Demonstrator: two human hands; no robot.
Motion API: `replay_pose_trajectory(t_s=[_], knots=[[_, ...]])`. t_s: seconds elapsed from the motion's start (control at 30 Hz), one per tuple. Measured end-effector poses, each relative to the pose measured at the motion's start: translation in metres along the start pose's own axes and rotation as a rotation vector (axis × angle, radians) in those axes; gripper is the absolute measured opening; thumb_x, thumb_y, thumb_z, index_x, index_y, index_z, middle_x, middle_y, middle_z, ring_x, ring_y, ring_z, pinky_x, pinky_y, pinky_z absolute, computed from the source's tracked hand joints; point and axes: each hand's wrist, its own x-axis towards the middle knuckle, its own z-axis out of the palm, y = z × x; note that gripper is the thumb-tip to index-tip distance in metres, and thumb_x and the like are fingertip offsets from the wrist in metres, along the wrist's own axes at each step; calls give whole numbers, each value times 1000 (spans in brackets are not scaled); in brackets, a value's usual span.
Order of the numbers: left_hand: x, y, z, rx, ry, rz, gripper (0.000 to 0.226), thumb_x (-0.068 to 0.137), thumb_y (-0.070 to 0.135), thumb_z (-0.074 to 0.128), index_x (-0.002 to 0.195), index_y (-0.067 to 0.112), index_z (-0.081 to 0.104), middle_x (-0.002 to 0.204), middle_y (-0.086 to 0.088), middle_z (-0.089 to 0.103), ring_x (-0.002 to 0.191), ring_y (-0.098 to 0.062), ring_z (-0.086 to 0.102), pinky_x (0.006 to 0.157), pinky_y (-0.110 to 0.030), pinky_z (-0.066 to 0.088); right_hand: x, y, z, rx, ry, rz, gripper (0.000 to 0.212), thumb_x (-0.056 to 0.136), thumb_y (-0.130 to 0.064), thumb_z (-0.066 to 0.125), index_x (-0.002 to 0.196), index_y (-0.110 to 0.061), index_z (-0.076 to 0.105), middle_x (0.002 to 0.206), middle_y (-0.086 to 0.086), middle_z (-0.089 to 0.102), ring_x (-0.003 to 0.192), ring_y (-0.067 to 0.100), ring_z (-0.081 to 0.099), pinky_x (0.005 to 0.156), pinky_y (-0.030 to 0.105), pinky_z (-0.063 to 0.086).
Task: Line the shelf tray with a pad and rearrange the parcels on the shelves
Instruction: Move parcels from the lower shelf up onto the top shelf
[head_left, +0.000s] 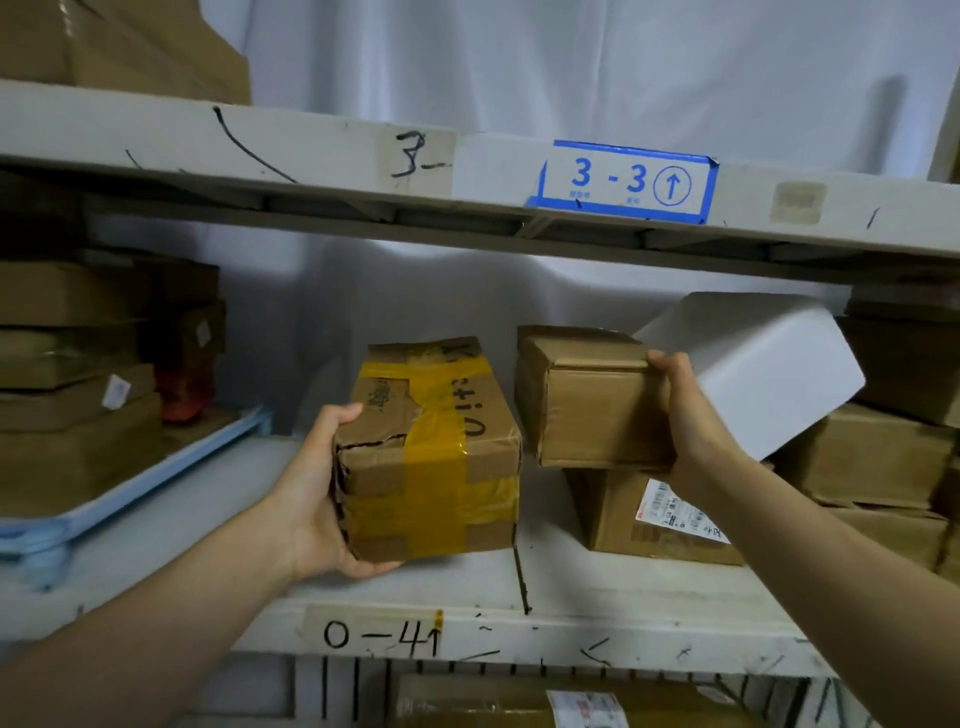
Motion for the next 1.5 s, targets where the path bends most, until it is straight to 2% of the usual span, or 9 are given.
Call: replay_pose_trajectory(t_s=[0.27,0.47,0.53,0.73,0.93,1.07,1.2,1.37,1.5], knots=[[-64,-18,-26,-85,93,81,60,73,69,61,107,22,70,115,-22,68,110,-47,56,101,-65,37,-42,8,5,125,-165,23,96,50,-77,66,131,-30,47,126,8,59,114,32,58,98,54,50],[-114,-29,-45,-175,180,180,62,73,72,58,112,25,69,117,-21,66,109,-46,56,85,-61,47,-78,5,21,168,-366,17,43,86,-66,52,113,-32,53,118,9,61,109,30,60,97,50,51],[-128,-32,-54,-200,207,206,64,73,73,57,113,25,68,119,-22,65,111,-46,55,87,-61,46,-90,3,27,177,-434,14,35,91,-63,47,108,-33,54,115,9,62,107,30,61,92,47,52],[-169,-29,-71,-288,262,287,63,73,75,55,110,24,69,118,-22,66,112,-45,56,98,-61,41,-115,-8,50,189,-570,7,48,90,-65,46,124,-32,55,121,12,62,110,32,61,77,43,54],[-206,-19,-87,-337,306,446,66,68,74,61,118,31,67,123,-18,66,115,-46,55,97,-66,39,-141,-26,77,253,-740,4,66,78,-71,53,132,-33,56,129,14,63,116,37,61,88,54,55],[-232,-8,-95,-354,316,568,62,73,75,55,116,33,68,119,-16,69,112,-44,58,96,-64,42,-160,-40,90,334,-808,-12,57,85,-67,48,128,-33,64,125,12,69,114,34,64,77,48,58],[-257,15,-97,-354,329,683,56,75,73,54,112,33,69,118,-15,69,112,-44,58,98,-68,39,-177,-61,98,452,-842,-50,51,88,-64,45,119,-33,70,118,6,74,110,27,66,93,49,52],[-287,47,-90,-310,286,772,53,77,71,53,107,31,73,112,-16,73,111,-45,59,96,-67,40,-193,-99,100,613,-905,-157,38,91,-56,46,79,-36,75,96,-2,77,96,21,68,94,51,49],[-304,84,-69,-241,259,793,60,74,72,55,116,32,71,119,-18,70,111,-46,59,92,-69,42,-200,-138,100,701,-803,-219,27,86,-54,58,97,-29,61,100,0,72,99,21,70,82,49,58]])
